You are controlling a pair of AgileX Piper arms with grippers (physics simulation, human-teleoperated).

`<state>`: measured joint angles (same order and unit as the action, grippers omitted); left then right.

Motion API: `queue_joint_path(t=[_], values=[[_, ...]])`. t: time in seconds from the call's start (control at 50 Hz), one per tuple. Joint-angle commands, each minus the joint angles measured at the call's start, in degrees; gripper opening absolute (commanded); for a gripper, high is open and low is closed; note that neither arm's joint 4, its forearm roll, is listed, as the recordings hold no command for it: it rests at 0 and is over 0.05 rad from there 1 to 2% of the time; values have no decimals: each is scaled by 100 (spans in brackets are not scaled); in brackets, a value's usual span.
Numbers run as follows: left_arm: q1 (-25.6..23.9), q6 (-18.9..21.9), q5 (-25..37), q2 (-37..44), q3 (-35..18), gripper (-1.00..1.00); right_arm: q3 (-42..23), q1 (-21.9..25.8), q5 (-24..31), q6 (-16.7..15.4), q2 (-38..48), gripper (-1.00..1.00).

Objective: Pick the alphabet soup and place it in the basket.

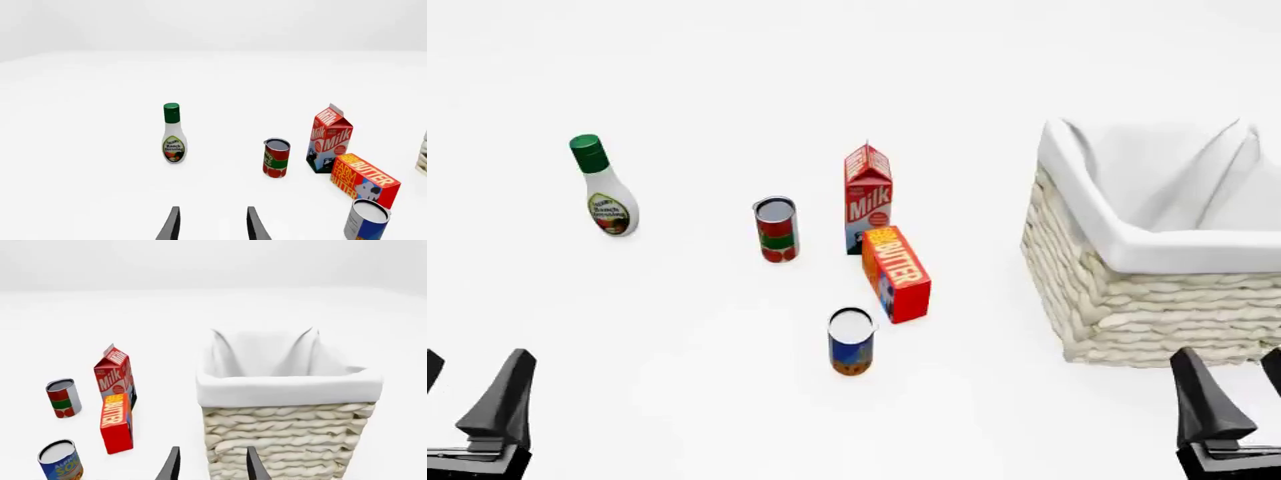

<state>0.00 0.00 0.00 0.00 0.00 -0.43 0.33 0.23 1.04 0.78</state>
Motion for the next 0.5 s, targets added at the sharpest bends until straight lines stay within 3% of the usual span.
queue_joint_path(t=[0.02,0.14,0.22,0.34,0.5], values=[[0,0,0,0,0,100,-277,151,350,267,-33,100],[0,0,0,0,0,100,-585,336,489,84,156,100],[0,0,0,0,0,100,-1032,767,647,205,611,100],[0,0,0,0,0,100,-1454,1407,751,-69,1196,100],[0,0,0,0,0,100,-2322,1753,1184,-176,1907,100]])
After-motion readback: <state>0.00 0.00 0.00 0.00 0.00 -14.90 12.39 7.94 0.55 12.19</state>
